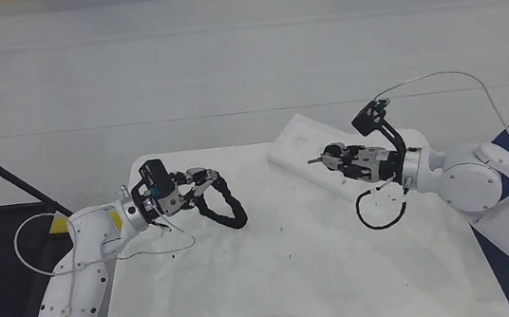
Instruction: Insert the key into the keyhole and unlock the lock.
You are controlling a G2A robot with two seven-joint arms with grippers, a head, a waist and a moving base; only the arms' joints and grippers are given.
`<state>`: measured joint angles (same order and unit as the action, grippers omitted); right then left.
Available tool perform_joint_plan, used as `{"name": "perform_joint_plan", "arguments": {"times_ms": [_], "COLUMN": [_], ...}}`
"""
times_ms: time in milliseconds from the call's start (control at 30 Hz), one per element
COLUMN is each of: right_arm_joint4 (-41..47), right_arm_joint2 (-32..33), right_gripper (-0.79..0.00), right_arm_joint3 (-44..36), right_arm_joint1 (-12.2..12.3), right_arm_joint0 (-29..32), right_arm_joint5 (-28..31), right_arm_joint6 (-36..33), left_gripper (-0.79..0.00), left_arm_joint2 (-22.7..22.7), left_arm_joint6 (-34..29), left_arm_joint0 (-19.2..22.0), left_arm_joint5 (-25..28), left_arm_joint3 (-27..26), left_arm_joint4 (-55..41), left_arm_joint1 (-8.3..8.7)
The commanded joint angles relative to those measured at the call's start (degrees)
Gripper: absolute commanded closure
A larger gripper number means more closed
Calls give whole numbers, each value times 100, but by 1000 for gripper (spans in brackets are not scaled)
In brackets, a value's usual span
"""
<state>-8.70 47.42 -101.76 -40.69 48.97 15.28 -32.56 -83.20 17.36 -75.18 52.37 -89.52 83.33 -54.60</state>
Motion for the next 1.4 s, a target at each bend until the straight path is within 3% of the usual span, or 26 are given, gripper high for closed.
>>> {"name": "perform_joint_plan", "arguments": {"times_ms": [0,233,400,633,833,1067,1367], "right_arm_joint4": [-3,-96,-115,287,355,815,953], "right_arm_joint2": [-4,-10,166,355,589,833,914], "right_gripper": [0,0,0,0,0,0,0], "right_arm_joint3": [3,-1,-344,-897,-1248,-1638,-1750], "right_arm_joint1": [0,-1,-10,-56,-52,-51,-90], "right_arm_joint0": [-4,33,99,91,253,509,598], "right_arm_joint5": [1,-34,-730,-1971,-2470,-2627,-2669], "right_arm_joint6": [-7,-28,-197,-735,-827,-1051,-1193], "left_gripper": [0,0,0,0,0,0,0], "left_arm_joint2": [0,3,181,962,1711,2299,2653], "left_arm_joint6": [0,-11,-144,-111,256,606,1100], "left_arm_joint0": [0,-4,3,385,730,1044,1278], "left_arm_joint5": [0,-25,-123,-260,-795,-1363,-1937], "left_arm_joint3": [0,-12,-391,-689,-639,-342,-146], "left_arm_joint4": [0,-1,160,762,1351,1531,1802], "left_arm_joint1": [0,-1,-12,-97,-217,-365,-478]}}
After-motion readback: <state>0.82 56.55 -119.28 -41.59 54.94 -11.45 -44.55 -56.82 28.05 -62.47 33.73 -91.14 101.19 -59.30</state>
